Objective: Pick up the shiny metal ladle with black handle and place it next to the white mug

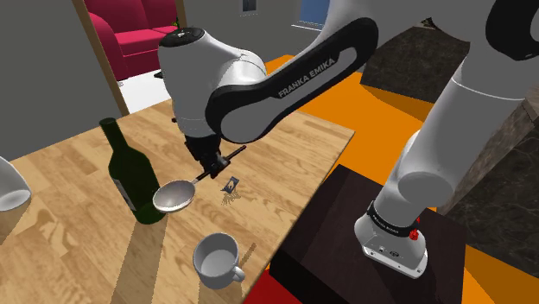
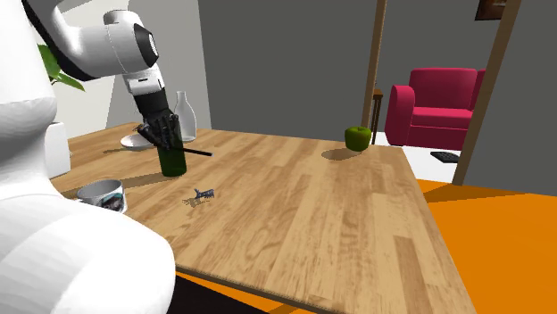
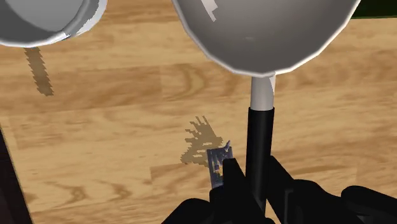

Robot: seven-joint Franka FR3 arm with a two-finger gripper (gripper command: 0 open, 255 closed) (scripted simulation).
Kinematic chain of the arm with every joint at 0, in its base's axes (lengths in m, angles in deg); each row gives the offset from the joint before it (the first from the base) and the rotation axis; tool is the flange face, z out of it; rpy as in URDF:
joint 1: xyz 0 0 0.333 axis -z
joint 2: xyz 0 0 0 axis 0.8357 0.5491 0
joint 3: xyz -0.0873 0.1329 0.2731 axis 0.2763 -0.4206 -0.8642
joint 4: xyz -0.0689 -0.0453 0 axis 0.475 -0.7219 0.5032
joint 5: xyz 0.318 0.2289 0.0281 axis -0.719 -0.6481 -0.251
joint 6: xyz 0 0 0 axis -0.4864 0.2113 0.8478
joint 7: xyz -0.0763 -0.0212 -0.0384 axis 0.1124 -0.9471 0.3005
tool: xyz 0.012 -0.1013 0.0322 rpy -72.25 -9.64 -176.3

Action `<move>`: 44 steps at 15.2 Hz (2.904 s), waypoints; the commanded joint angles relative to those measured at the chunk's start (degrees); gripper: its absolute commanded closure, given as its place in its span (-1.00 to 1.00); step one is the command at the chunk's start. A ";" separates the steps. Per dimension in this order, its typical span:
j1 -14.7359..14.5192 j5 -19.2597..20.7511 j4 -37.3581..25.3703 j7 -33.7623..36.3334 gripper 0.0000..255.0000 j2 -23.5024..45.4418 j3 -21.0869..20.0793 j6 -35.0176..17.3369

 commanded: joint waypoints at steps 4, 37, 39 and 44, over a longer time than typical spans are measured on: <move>-3.57 1.92 -3.18 8.00 1.00 2.93 -3.49 2.07; -44.26 21.43 -50.00 42.89 1.00 42.30 -1.54 21.62; -44.85 20.99 -49.11 42.89 1.00 42.43 -0.28 20.20; -46.39 20.02 -47.21 42.89 1.00 43.01 2.75 16.79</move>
